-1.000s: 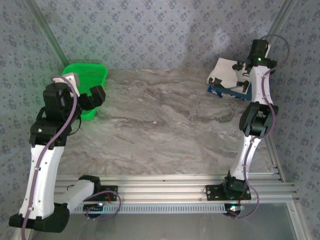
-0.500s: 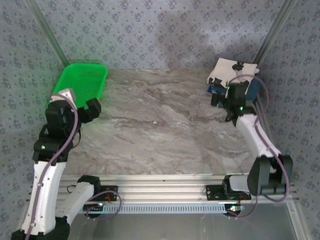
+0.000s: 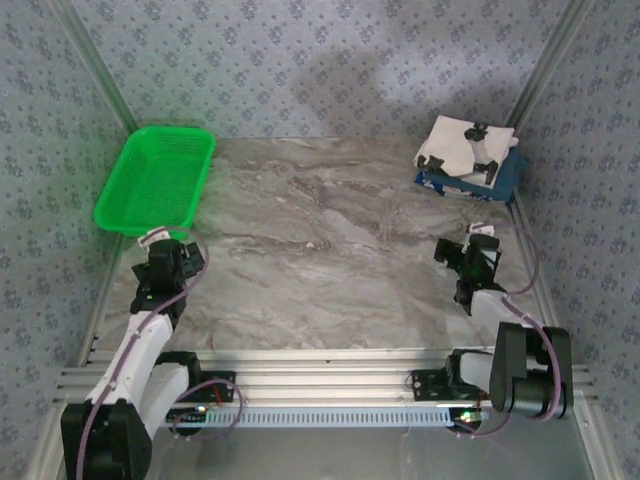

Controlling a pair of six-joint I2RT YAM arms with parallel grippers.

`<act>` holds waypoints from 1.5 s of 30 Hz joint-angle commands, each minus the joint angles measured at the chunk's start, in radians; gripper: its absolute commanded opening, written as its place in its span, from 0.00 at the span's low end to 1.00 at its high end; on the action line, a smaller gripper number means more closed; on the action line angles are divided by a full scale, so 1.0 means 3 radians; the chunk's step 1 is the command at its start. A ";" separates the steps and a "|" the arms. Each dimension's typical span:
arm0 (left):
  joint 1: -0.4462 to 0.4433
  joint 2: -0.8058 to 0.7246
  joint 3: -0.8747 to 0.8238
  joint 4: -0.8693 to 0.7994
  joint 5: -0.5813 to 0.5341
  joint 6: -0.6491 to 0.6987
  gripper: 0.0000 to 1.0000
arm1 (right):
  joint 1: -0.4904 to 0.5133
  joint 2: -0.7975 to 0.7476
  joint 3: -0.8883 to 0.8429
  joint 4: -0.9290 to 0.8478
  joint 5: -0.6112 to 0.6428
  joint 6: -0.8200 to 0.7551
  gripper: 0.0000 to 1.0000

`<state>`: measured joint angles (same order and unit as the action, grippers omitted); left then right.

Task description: Fold and stack the t-shirts

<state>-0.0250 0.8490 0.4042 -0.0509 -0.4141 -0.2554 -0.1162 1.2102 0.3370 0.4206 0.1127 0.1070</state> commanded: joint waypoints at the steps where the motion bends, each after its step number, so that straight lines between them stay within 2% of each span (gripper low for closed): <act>1: 0.0021 0.0163 -0.0181 0.1226 0.0093 0.0220 1.00 | 0.0060 0.0270 -0.0002 0.0881 -0.0086 0.0001 1.00; 9: 0.0027 0.1348 -0.0324 0.2471 0.0539 0.0325 1.00 | 0.0242 0.1050 0.0032 0.1605 0.0018 -0.0261 1.00; 12: 0.0027 0.1608 -0.0048 0.2316 0.0818 0.0591 1.00 | 0.0282 0.1035 0.0070 0.1491 0.0083 -0.0280 1.00; 16: 0.0067 0.2196 0.0053 0.2781 0.0922 0.0738 1.00 | 0.0287 0.1044 0.0078 0.1503 0.0094 -0.0287 1.00; 17: 0.0079 0.2338 -0.0003 0.3068 0.1058 0.0768 1.00 | 0.0291 0.1033 0.0088 0.1471 0.0096 -0.0289 1.00; 19: 0.0126 0.2262 0.0014 0.2873 0.1042 0.0695 1.00 | 0.0317 0.1034 0.0098 0.1462 0.0130 -0.0319 1.00; 20: 0.0126 0.2309 -0.0016 0.3022 0.1035 0.0703 1.00 | 0.0345 0.1038 0.0103 0.1459 0.0158 -0.0348 1.00; 38: 0.0128 0.2286 0.0003 0.2940 0.1041 0.0707 1.00 | 0.0357 0.1043 0.0119 0.1429 0.0161 -0.0357 1.00; 41: 0.0127 0.2285 0.0003 0.2941 0.1042 0.0706 1.00 | 0.0311 0.1049 0.0142 0.1381 0.0012 -0.0357 1.00; 45: 0.0127 0.2288 0.0003 0.2938 0.1042 0.0707 1.00 | 0.0321 0.1045 0.0134 0.1405 0.0018 -0.0367 1.00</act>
